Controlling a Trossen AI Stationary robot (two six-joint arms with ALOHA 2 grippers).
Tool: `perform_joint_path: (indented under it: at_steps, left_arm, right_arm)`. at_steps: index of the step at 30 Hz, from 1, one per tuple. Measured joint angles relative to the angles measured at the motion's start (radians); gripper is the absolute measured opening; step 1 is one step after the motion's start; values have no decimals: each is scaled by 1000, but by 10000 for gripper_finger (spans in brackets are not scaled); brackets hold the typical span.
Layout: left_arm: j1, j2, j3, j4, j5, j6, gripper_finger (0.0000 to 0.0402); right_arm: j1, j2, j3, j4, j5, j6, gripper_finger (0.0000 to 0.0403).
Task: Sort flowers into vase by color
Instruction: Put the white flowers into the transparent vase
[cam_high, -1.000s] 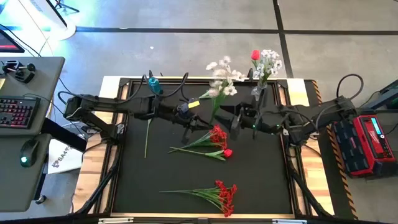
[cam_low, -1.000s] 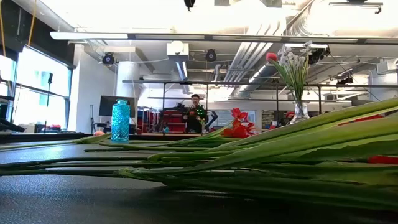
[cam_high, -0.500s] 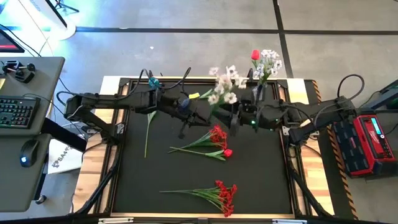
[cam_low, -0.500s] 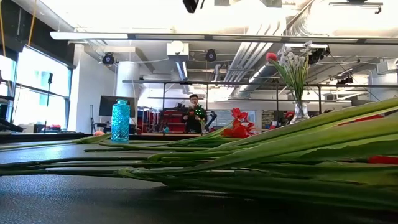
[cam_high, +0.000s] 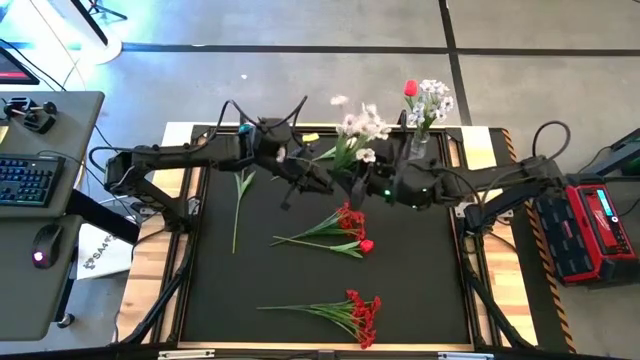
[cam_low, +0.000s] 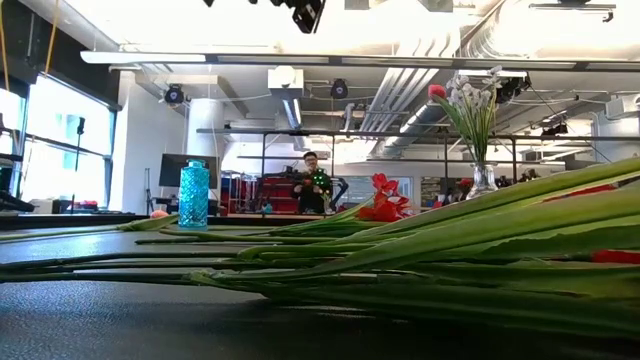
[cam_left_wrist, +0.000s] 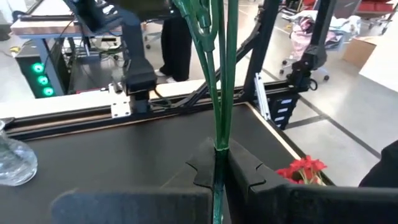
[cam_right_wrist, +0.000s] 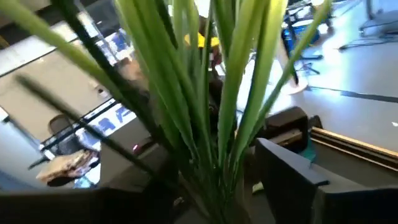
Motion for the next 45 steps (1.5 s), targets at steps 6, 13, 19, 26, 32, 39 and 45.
perform_joint_path:
  at_steps: [6, 13, 19, 26, 32, 39, 45]
  left_arm:
    - [38, 0, 0, -20, 5, -39, 2]
    - [65, -1, 0, -48, -8, -62, 32]
    - [85, 0, 0, -60, -101, -75, 52]
    - [152, 0, 0, -79, -124, -185, 54]
    - [194, 0, 0, -27, -119, -217, 51]
    - [234, 0, 0, 46, -120, -221, 51]
    - [270, 0, 0, 50, -123, -221, 51]
  right_arm:
    - [7, -1, 0, -56, 59, -11, 27]
    - [-19, -21, -1, -86, 94, -32, 5]
    - [-19, -82, 0, -252, 236, -18, 2]
    - [-38, -203, 0, -597, 365, 118, 1]
    - [-20, -279, 0, -852, 442, 266, 0]
    - [31, -290, 0, -1246, 564, 530, 0]
    - [33, -302, 0, -1547, 663, 818, 0]
